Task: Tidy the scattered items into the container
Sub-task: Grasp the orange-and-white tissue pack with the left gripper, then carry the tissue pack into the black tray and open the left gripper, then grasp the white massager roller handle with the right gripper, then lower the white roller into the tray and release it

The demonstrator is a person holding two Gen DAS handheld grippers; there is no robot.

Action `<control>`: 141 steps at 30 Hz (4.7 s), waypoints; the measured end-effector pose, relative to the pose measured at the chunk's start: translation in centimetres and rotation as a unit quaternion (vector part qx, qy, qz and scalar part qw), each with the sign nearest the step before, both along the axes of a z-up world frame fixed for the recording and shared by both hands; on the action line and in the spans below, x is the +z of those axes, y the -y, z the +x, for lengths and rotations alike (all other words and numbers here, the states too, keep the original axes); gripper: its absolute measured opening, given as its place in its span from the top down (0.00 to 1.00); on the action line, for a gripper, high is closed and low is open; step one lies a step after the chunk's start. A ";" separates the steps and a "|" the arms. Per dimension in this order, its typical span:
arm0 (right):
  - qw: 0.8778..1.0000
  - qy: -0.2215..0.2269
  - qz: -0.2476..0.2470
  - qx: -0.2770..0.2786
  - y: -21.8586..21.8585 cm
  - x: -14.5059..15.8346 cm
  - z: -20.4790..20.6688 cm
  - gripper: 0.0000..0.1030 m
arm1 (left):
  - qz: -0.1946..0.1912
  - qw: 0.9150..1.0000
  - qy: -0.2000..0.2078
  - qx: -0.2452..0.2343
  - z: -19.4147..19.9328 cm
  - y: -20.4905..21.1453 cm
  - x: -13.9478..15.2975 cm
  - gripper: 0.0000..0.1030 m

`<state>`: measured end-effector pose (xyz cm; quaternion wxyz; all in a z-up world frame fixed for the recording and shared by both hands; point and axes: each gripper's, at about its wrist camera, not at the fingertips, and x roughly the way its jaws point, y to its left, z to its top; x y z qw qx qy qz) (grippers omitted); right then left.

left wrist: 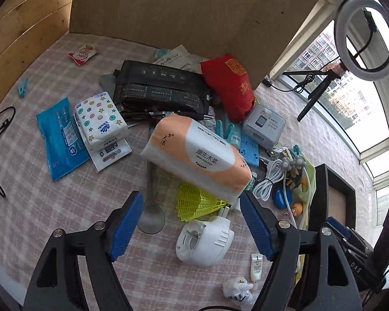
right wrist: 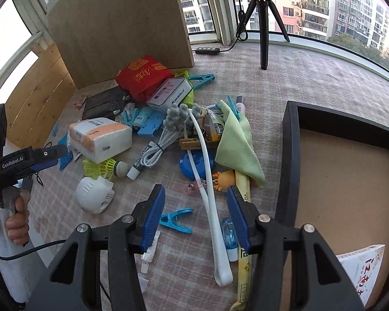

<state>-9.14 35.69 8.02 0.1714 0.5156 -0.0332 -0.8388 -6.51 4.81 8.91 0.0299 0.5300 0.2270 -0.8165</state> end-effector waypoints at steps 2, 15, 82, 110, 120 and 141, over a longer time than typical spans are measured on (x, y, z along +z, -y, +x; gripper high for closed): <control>1.000 0.005 0.003 0.002 0.0 -0.4 -0.3 0.52 | 0.018 1.000 0.006 0.011 -0.6 0.1 -0.2 0.27; 1.000 0.021 0.007 0.000 0.2 -2.0 -1.8 0.55 | 0.064 0.995 0.048 0.058 -4.6 0.0 -3.0 0.26; 0.961 -0.049 0.018 -0.270 -17.2 3.0 10.0 0.57 | 0.094 0.951 -0.065 -0.287 -2.6 -28.6 4.5 0.33; 0.997 0.017 -0.036 -0.068 -3.6 -3.4 2.4 0.59 | 0.061 0.979 0.067 -0.180 -7.9 -21.2 -4.8 0.78; 0.998 0.033 -0.026 -0.041 -1.3 -5.2 0.1 0.59 | 0.089 0.977 0.075 -0.181 -8.0 -20.3 -5.8 0.96; 0.996 -0.025 -0.069 -0.050 -1.6 0.5 2.2 0.85 | 0.127 0.969 -0.018 -0.211 -5.7 -19.3 2.6 0.96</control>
